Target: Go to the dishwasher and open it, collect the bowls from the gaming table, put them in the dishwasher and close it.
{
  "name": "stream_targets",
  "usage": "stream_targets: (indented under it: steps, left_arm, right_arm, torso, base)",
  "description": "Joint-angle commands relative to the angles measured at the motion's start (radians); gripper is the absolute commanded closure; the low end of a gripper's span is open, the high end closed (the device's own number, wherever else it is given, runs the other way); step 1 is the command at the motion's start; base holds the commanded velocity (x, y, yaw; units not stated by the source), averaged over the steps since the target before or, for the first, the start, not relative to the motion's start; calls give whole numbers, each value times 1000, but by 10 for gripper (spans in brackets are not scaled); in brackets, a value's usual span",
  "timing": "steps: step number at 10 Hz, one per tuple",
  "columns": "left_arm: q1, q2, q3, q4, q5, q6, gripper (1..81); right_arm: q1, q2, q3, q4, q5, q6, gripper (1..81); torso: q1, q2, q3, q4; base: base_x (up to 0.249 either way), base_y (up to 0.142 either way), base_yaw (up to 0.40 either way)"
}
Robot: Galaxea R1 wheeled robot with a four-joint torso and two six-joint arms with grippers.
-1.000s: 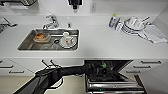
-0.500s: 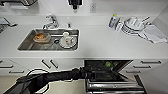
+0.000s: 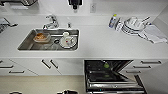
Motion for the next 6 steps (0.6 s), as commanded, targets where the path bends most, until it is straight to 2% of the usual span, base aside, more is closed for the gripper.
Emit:
stream_targets:
  steps: [1, 3, 4, 6]
  left_arm:
    - [201, -108, 108, 190, -4, 30, 10]
    - [314, -114, 29, 220, -19, 32, 10]
    - [374, -113, -45, 249, -79, 32, 10]
    - [466, -107, -191, 255, -221, 32, 10]
  right_arm:
    - [85, -167, 185, -7, -56, 61, 811]
    - [146, -222, 261, -7, -65, 99, 811]
    - [182, -244, 292, -7, -83, 117, 811]
    - [252, -279, 344, -7, -122, 149, 811]
  torso:
    - [0, 0, 0, 0]
    - [0, 0, 0, 0]
    - [0, 0, 0, 0]
    - [0, 0, 0, 0]
  base:
    - [0, 0, 0]
    - [0, 0, 0]
    - [0, 0, 0]
    - [0, 0, 0]
